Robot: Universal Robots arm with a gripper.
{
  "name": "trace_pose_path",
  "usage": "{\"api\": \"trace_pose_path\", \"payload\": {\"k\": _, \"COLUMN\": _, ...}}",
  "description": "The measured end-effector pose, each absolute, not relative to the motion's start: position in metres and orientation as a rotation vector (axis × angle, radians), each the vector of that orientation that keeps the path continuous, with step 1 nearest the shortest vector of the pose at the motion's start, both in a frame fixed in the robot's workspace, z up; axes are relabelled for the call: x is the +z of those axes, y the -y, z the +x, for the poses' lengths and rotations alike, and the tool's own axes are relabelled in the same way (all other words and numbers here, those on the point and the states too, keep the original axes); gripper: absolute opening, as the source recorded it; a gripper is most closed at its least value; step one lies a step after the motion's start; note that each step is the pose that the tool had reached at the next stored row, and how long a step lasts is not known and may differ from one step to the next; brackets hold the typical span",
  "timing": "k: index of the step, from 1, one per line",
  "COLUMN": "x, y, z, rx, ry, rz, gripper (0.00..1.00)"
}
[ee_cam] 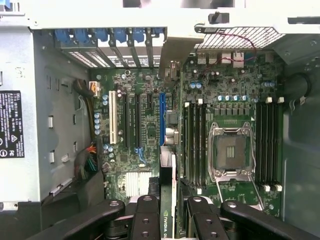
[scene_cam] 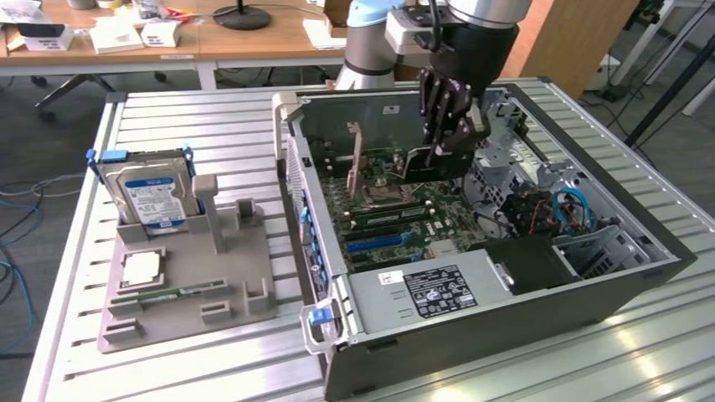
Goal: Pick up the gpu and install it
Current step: 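Insert the gpu into the slot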
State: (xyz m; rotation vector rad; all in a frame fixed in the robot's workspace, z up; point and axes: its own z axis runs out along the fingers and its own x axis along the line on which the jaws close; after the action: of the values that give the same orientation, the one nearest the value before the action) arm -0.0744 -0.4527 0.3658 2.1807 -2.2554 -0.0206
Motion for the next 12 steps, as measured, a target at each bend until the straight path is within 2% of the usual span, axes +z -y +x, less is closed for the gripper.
{"api": "trace_pose_path", "payload": {"k": 12, "x": 0.344, "y": 0.453, "z": -0.074, "rx": -0.022, "ry": 2.243, "rz": 2.193, "gripper": 0.26}}
